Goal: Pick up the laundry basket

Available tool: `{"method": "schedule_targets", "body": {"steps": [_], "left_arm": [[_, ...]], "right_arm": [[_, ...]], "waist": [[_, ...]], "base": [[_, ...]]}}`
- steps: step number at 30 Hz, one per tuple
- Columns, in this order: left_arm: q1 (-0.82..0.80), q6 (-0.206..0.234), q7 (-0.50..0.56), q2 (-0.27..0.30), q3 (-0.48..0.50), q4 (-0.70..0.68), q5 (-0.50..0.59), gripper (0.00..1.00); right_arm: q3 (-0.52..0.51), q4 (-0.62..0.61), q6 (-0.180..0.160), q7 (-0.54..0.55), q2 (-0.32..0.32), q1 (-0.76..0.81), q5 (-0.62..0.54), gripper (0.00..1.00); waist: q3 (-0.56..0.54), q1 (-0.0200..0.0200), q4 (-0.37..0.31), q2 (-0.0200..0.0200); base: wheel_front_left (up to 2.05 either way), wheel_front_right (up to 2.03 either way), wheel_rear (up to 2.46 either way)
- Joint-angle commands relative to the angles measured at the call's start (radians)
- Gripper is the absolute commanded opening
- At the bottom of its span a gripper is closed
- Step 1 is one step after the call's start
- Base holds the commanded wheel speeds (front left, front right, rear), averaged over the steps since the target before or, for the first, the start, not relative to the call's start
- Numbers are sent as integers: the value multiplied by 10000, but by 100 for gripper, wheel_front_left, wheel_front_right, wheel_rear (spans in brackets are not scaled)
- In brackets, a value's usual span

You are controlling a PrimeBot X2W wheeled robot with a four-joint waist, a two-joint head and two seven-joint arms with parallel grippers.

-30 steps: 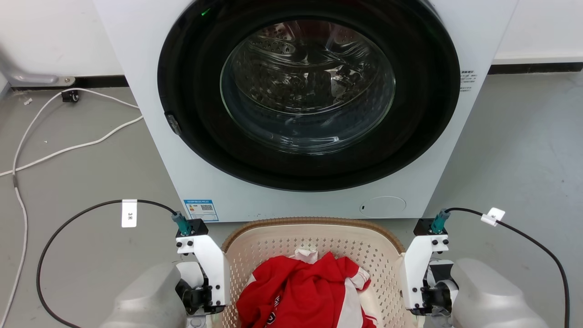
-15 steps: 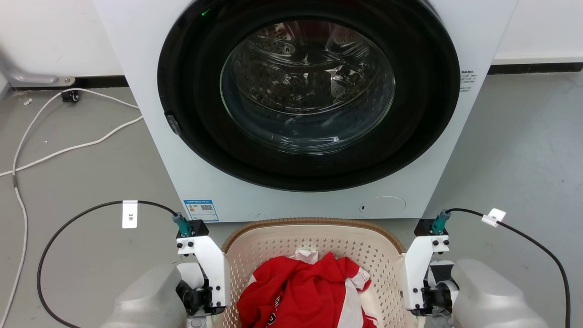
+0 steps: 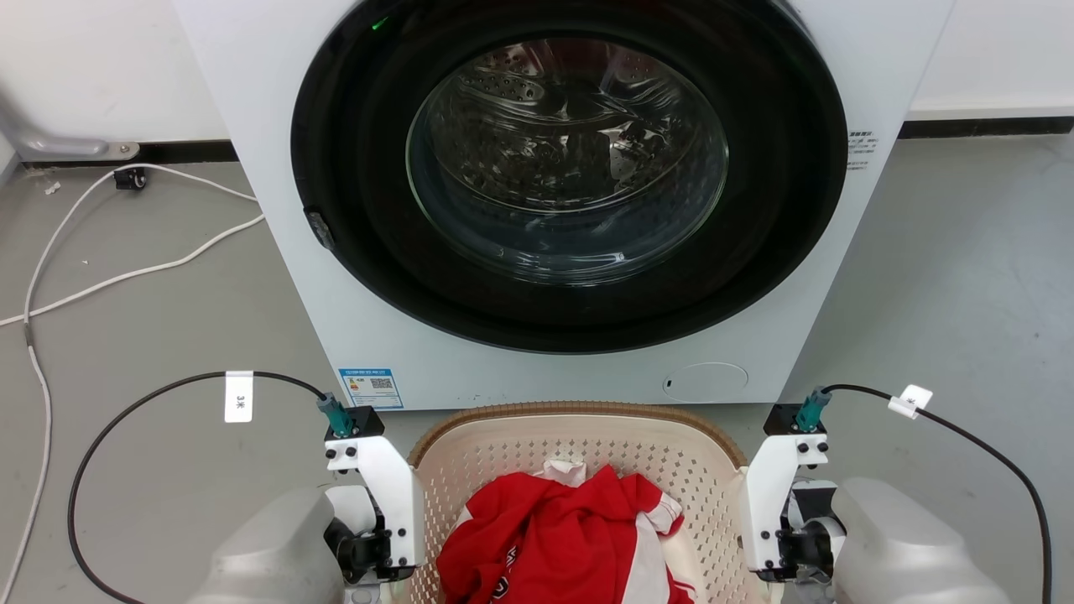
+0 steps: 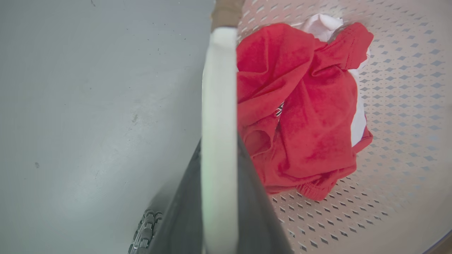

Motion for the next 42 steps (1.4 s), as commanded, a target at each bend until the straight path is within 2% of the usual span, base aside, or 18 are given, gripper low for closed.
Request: {"method": "schedule_targets", "body": {"steps": [1,42], "left_arm": [[75,-50,-59,-119,-13,-117,-84,0],[123,-51,-163,-113,-296,-152,-349,0]], "right_arm": [[33,-56,53,-40,128,-115,96,0],[193,-35,53,-17,110,-26,364,0]], "waist": [[3,0,5,0],[11,0,5,0]], "base": [[0,0,0],[0,0,0]]}}
